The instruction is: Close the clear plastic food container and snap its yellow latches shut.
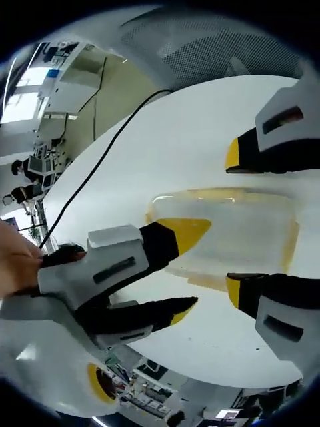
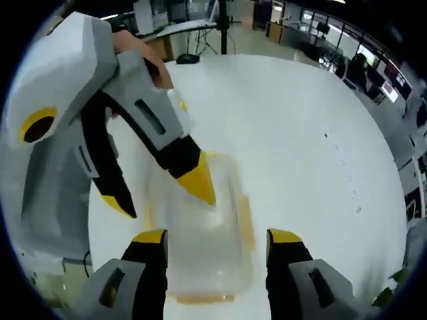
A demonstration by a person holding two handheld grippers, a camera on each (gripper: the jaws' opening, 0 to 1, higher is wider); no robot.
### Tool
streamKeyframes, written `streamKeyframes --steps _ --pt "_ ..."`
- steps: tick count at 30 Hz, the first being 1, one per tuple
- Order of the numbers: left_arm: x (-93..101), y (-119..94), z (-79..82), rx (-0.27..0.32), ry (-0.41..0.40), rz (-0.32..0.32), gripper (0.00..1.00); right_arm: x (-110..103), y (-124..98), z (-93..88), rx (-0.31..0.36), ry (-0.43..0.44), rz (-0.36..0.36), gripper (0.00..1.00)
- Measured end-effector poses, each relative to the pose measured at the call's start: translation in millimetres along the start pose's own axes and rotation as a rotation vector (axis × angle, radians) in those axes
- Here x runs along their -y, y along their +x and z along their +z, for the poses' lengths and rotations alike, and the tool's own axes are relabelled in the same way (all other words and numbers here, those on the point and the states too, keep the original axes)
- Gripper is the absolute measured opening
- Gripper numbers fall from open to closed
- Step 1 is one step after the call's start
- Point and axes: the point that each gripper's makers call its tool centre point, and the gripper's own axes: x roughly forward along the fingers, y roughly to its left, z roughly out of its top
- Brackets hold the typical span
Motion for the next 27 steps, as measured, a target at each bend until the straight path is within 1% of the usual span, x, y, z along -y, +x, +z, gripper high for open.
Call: streamKeyframes --steps 3,4,5,7,11,16,20,22,27 --pt "-4.5 -1.3 -4.8 -0.015 0.011 0.006 0.65 -1.2 -2.9 -4.5 -0.004 -0.007 -0.005 0.64" --pt "-5.9 -1.5 -5.4 -0.017 0.01 0.01 0.67 -1.8 -3.6 -6.5 -0.01 -0.01 -0.004 0.64" --pt "-7.3 -2.1 -5.1 -0.011 0.0 0.008 0.69 -4.2 -5.4 -8.0 -0.018 -0.012 -0.002 0.65" --pt "-8.2 -2.7 -4.1 -0.004 -0.004 0.007 0.71 -5.8 -8.2 -7.5 -0.012 -0.02 -0.009 0.68" --pt "-8.8 -0.6 -8.2 -0.022 0.017 -0.002 0.74 -8.3 -10.9 -14.3 -0.027 -0.031 -0.02 0.71" --pt "-11.1 2.2 -14.1 -0.044 0.031 -0.011 0.76 -18.2 -10.4 -26.5 -0.063 -0.056 -0.01 0.75" --pt "-14.4 4.0 -16.6 -0.054 0.035 -0.012 0.77 -18.3 -9.9 -33.6 -0.078 -0.059 -0.022 0.76" --pt "-15.6 5.6 -18.0 -0.059 0.041 -0.013 0.78 -16.5 -8.4 -36.5 -0.083 -0.059 -0.035 0.79" --pt "-18.2 11.5 -26.7 -0.091 0.052 -0.022 0.78 -15.7 -3.2 -43.6 -0.109 -0.079 -0.058 0.81"
